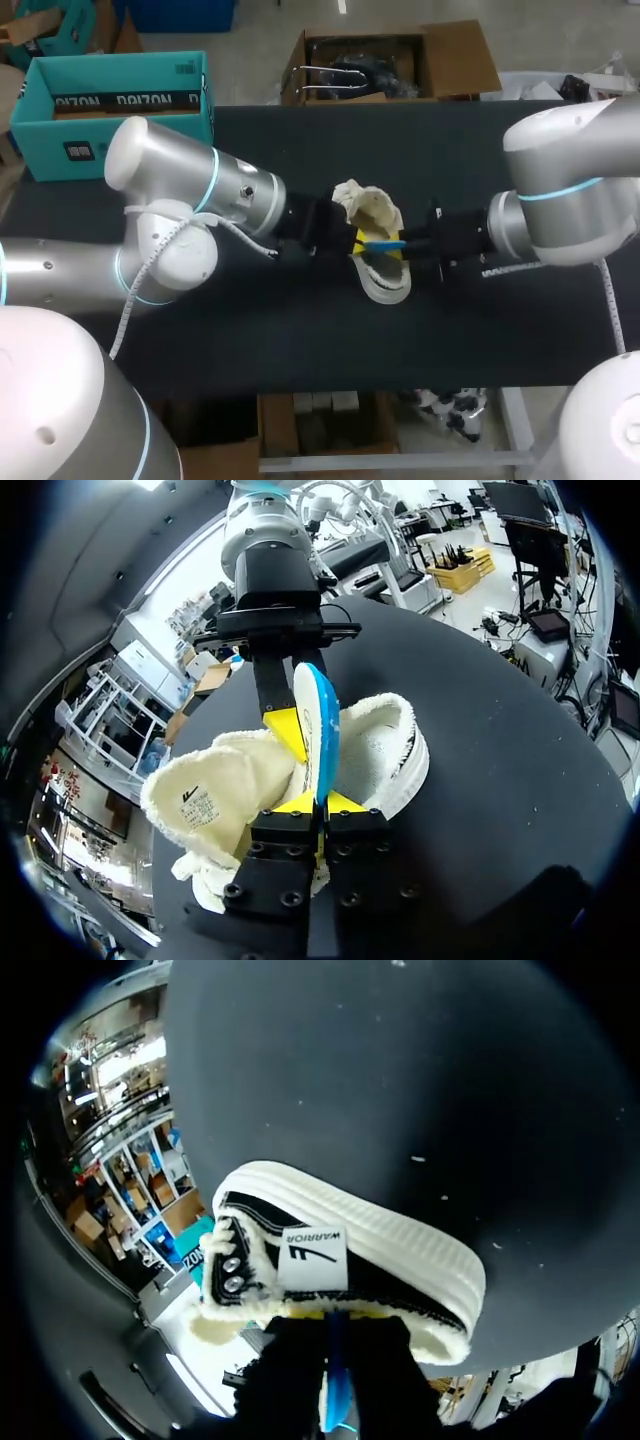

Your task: Open the shoe tongue, take the insole out of the shoe, put the insole back into the shoe, and pack the shoe into the shoebox

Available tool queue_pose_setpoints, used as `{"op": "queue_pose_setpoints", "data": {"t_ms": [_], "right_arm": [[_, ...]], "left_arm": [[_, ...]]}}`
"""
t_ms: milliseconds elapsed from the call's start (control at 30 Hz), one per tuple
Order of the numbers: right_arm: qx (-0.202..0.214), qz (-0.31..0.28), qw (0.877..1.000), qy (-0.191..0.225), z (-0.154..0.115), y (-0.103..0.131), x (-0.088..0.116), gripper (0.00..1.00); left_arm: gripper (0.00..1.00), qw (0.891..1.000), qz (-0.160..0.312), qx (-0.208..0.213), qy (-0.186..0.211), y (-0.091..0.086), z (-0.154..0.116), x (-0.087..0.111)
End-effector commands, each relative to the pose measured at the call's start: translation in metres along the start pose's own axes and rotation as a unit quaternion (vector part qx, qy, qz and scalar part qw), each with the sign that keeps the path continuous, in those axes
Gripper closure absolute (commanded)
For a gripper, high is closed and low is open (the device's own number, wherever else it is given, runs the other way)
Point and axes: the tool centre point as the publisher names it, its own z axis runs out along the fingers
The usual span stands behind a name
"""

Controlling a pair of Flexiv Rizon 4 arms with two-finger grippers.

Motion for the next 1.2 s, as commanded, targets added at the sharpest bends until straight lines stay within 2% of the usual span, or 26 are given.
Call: {"op": "queue_pose_setpoints", "data": {"t_ms": [33, 100, 233, 333, 367, 400, 433, 533, 567, 600, 667, 733, 833, 900, 933, 1200], "right_arm": [[0.002, 0.007, 1.000, -0.011, 0.013, 0.012, 0.002, 1.00], [0.004, 0.009, 1.000, -0.011, 0.013, 0.013, 0.002, 1.00], [0.006, 0.010, 1.000, -0.009, 0.013, 0.012, 0.000, 1.00], [0.004, 0.011, 1.000, -0.009, 0.012, 0.010, -0.001, 1.00], [0.004, 0.011, 1.000, -0.009, 0.011, 0.009, -0.002, 1.00], [0.004, 0.010, 1.000, -0.008, 0.010, 0.008, -0.002, 1.00], [0.004, 0.010, 1.000, -0.008, 0.010, 0.007, -0.003, 1.00], [0.003, 0.009, 1.000, -0.006, 0.005, 0.000, -0.006, 1.00], [-0.001, 0.007, 1.000, -0.004, 0.003, -0.003, -0.007, 0.83], [-0.005, 0.006, 1.000, -0.003, -0.001, -0.006, -0.009, 0.70], [-0.014, 0.004, 1.000, 0.000, -0.007, -0.012, -0.011, 0.67], [-0.017, 0.003, 1.000, 0.001, -0.012, -0.016, -0.014, 0.68], [-0.022, 0.000, 1.000, 0.004, -0.015, -0.019, -0.015, 0.76], [-0.023, -0.001, 1.000, 0.004, -0.015, -0.020, -0.014, 0.88], [-0.022, -0.002, 1.000, 0.004, -0.015, -0.020, -0.013, 1.00], [-0.011, -0.004, 1.000, -0.007, -0.002, -0.009, -0.004, 1.00]], "left_arm": [[0.82, 1.000, -0.005, -0.002, 0.003, 0.004, 0.007, -0.002], [0.67, 1.000, -0.006, -0.002, 0.004, 0.005, 0.006, 0.000], [0.63, 1.000, -0.001, 0.006, 0.005, -0.001, 0.004, 0.003], [0.71, 1.000, 0.006, 0.013, 0.005, -0.008, 0.005, 0.005], [0.81, 1.000, 0.009, 0.015, 0.006, -0.010, 0.006, 0.005], [0.97, 1.000, 0.012, 0.016, 0.006, -0.012, 0.007, 0.006], [1.00, 1.000, 0.013, 0.016, 0.006, -0.012, 0.007, 0.006], [1.00, 1.000, 0.017, 0.015, 0.008, -0.013, 0.009, 0.006], [1.00, 1.000, 0.017, 0.015, 0.008, -0.013, 0.010, 0.006], [1.00, 1.000, 0.018, 0.015, 0.007, -0.013, 0.009, 0.006], [1.00, 1.000, 0.020, 0.017, 0.007, -0.014, 0.007, 0.006], [1.00, 1.000, 0.021, 0.018, 0.006, -0.013, 0.005, 0.007], [1.00, 1.000, 0.022, 0.019, 0.005, -0.014, 0.005, 0.007], [1.00, 1.000, 0.022, 0.021, 0.004, -0.013, 0.005, 0.008], [1.00, 1.000, 0.021, 0.022, 0.003, -0.013, 0.005, 0.008], [1.00, 1.000, 0.010, 0.011, 0.009, -0.004, 0.014, 0.006]]}}
